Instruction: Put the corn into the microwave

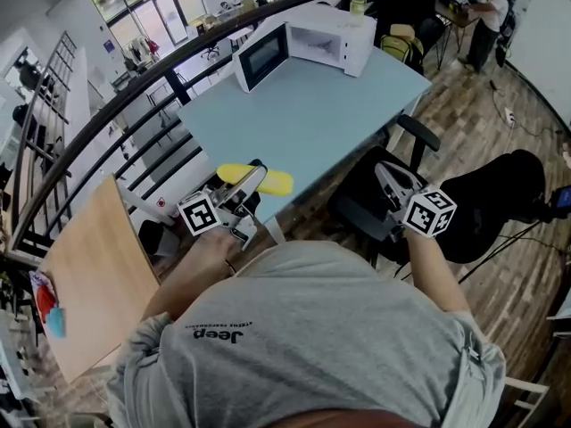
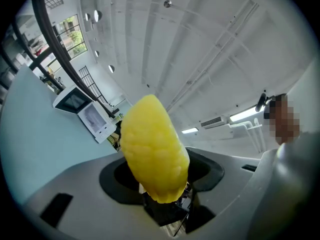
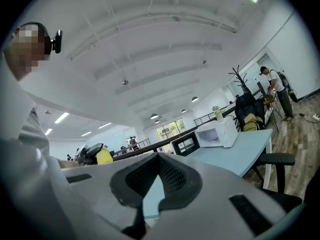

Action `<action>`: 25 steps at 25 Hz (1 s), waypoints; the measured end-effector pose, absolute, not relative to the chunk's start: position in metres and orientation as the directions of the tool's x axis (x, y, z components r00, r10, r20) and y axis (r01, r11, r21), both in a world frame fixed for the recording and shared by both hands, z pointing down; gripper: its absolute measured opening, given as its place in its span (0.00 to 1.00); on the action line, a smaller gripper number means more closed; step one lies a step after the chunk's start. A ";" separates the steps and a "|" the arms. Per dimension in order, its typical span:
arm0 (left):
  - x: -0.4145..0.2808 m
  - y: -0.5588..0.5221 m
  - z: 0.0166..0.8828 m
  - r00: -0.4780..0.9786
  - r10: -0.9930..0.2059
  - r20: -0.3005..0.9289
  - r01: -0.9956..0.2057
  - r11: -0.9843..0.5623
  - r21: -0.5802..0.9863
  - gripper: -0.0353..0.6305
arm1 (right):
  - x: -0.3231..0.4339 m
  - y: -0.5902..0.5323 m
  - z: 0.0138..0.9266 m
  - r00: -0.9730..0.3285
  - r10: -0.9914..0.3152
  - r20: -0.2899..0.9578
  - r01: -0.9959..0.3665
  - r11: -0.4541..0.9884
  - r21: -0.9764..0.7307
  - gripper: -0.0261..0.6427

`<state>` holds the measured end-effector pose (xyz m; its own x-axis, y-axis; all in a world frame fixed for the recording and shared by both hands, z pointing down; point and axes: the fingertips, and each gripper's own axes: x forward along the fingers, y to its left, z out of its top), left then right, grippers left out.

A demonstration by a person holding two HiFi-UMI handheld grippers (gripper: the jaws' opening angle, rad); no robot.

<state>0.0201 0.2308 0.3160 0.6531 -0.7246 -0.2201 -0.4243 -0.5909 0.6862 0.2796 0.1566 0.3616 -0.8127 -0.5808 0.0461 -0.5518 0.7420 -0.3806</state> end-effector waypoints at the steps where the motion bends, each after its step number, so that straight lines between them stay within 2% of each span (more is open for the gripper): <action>1: 0.025 0.229 0.316 0.652 -0.725 -0.222 -0.421 -0.589 0.690 0.41 | 0.281 0.154 0.363 -0.819 -0.573 0.045 -0.544 0.747 -0.383 0.07; 8: 0.016 0.207 0.339 0.658 -0.725 -0.204 -0.405 -0.569 0.716 0.41 | 0.255 0.121 0.378 -0.837 -0.544 0.065 -0.522 0.757 -0.393 0.07; 16: -0.075 0.119 0.356 0.702 -0.678 -0.217 -0.350 -0.594 0.724 0.41 | 0.176 0.043 0.378 -0.781 -0.619 0.081 -0.594 0.698 -0.400 0.07; 25: -0.175 0.027 0.342 0.770 -0.593 -0.235 -0.272 -0.638 0.720 0.41 | 0.077 -0.033 0.374 -0.711 -0.687 0.154 -0.678 0.610 -0.411 0.07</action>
<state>-0.1749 0.0273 0.3424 0.7705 -0.5927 -0.2347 -0.2716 -0.6383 0.7203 0.0767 -0.0326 0.3737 -0.7105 -0.6867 0.1537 -0.6780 0.6096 -0.4108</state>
